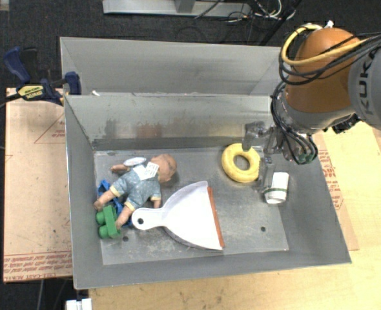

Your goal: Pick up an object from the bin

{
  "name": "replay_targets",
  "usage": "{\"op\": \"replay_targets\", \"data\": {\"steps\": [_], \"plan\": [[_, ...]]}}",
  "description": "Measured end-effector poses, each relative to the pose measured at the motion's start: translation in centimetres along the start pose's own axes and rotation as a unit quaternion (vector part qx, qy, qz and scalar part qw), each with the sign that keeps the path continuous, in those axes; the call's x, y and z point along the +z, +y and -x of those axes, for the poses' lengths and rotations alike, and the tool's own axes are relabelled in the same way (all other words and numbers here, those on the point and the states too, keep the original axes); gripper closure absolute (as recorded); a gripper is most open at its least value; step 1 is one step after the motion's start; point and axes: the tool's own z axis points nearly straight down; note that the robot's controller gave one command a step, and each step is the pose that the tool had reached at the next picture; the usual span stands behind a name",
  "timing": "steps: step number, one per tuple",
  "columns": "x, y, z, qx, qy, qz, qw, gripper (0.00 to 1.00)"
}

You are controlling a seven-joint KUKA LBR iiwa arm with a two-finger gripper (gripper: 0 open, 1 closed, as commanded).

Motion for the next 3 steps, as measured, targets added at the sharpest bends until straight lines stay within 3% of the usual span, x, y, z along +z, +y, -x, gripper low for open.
{"op": "replay_targets", "data": {"steps": [1,2,3], "plan": [[-0.5,0.0,0.2,-0.001,-0.0042,0.000,1.0000,0.00],[3.1,-1.0,1.1,0.070,-0.0049,0.000,0.9975,0.00],[5.3,-5.4,3.1,0.093,-0.0062,0.000,0.9956,0.00]]}}
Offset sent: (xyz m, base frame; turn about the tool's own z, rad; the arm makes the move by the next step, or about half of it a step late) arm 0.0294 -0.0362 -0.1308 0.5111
